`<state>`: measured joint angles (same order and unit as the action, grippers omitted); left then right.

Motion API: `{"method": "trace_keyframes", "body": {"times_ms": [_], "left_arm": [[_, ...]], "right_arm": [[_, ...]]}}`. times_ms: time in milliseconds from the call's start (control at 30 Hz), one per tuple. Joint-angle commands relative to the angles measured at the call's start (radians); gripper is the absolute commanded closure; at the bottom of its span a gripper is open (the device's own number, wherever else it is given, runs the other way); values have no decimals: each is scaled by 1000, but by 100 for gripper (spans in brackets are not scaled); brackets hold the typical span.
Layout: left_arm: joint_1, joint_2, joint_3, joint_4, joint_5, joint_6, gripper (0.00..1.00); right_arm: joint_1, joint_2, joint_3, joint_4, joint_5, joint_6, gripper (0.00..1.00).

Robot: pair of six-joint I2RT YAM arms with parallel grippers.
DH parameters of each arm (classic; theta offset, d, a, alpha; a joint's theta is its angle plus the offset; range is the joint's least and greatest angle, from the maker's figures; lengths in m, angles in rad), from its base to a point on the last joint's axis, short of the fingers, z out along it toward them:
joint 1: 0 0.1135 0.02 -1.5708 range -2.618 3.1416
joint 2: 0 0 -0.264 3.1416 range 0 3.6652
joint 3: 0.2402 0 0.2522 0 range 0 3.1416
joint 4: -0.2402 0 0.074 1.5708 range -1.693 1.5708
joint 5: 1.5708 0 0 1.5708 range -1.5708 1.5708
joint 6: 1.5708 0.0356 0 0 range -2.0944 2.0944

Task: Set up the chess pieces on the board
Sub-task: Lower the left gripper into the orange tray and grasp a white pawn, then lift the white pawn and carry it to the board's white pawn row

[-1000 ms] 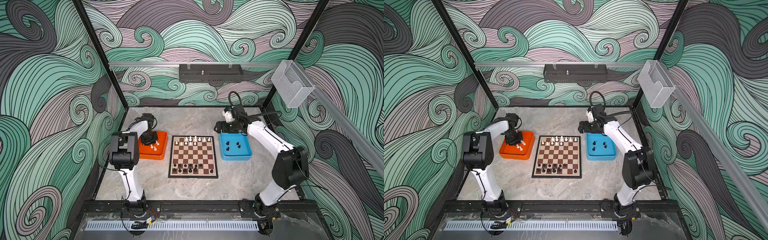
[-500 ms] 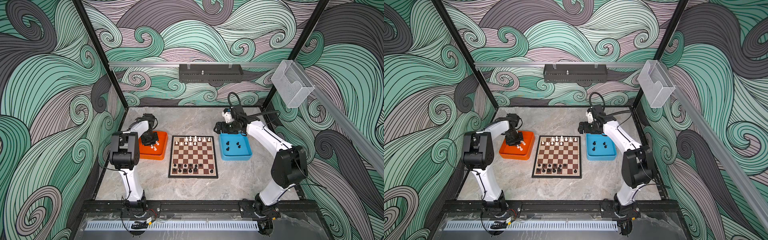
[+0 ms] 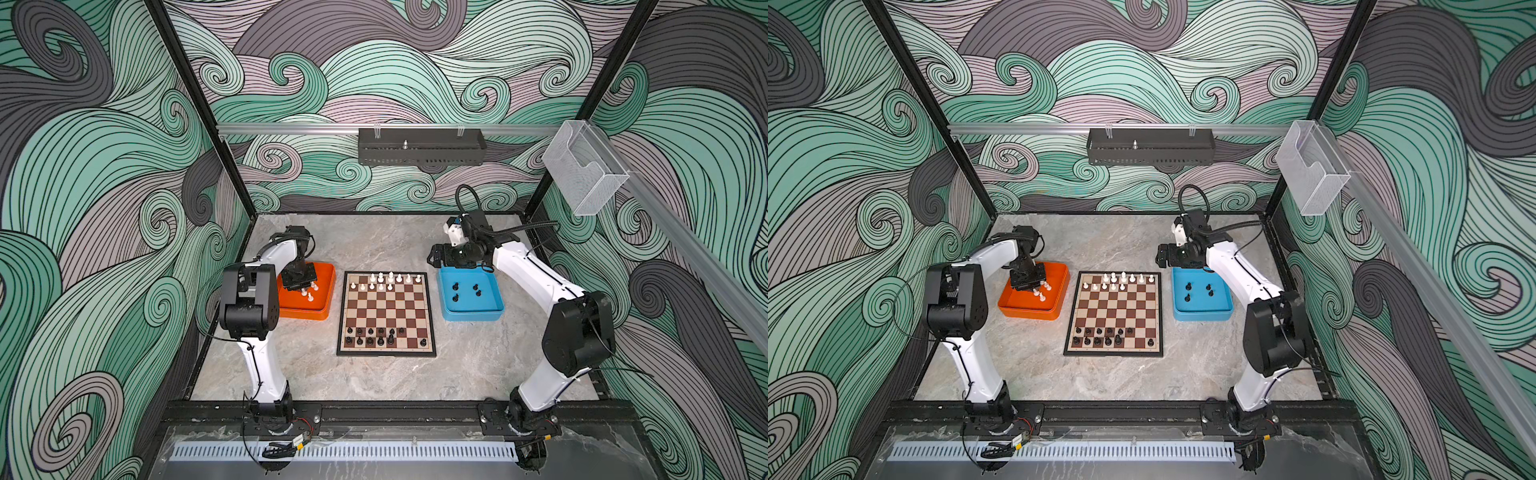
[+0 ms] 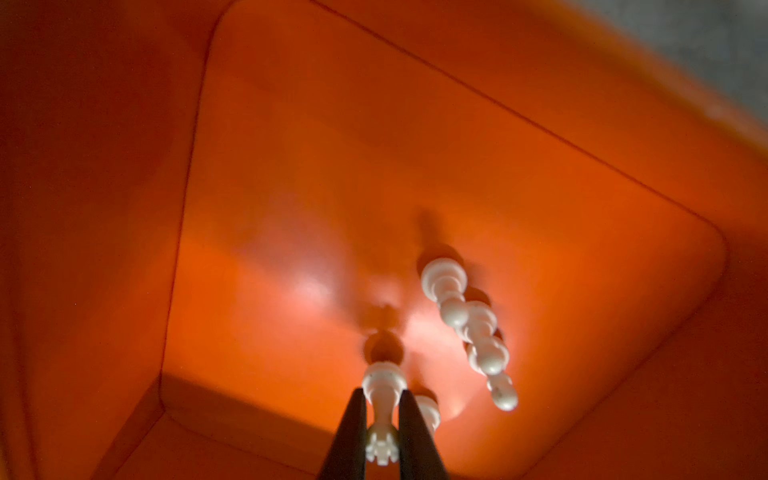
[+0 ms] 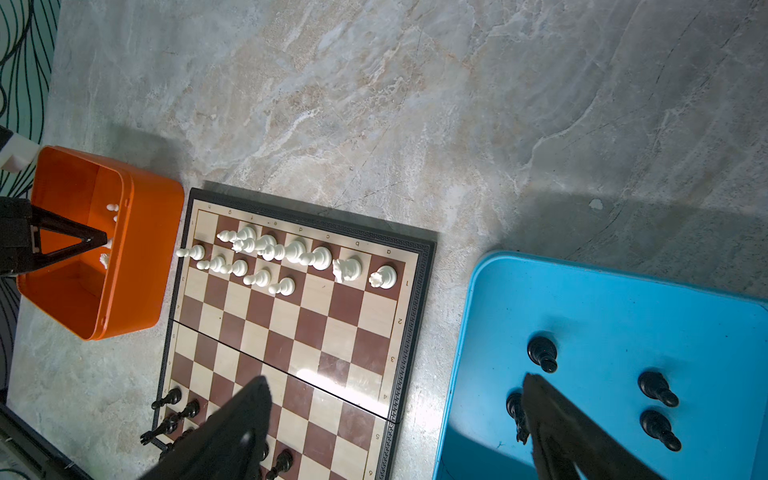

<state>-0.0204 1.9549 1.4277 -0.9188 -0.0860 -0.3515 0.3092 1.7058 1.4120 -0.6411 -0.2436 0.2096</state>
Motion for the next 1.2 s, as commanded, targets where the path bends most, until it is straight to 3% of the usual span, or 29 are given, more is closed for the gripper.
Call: {"method": "trace_keyframes", "body": {"times_ms": [0,300,667,1167], "left_arm": [[-7,-38,46,-68,-18,6,86],[-84,-35,243,-216,-23,41,87],[-252,100,458,-280,29,25,87],[-340,252,579,-309,74,49,87]], "right_arm": [[-6,9,19,-15,-8,-12,6],[-5,8,24,-18,-13,-12,6],[-7,9,18,-19,-14,-13,6],[-14,27,16,-20,-15,-18,6]]}}
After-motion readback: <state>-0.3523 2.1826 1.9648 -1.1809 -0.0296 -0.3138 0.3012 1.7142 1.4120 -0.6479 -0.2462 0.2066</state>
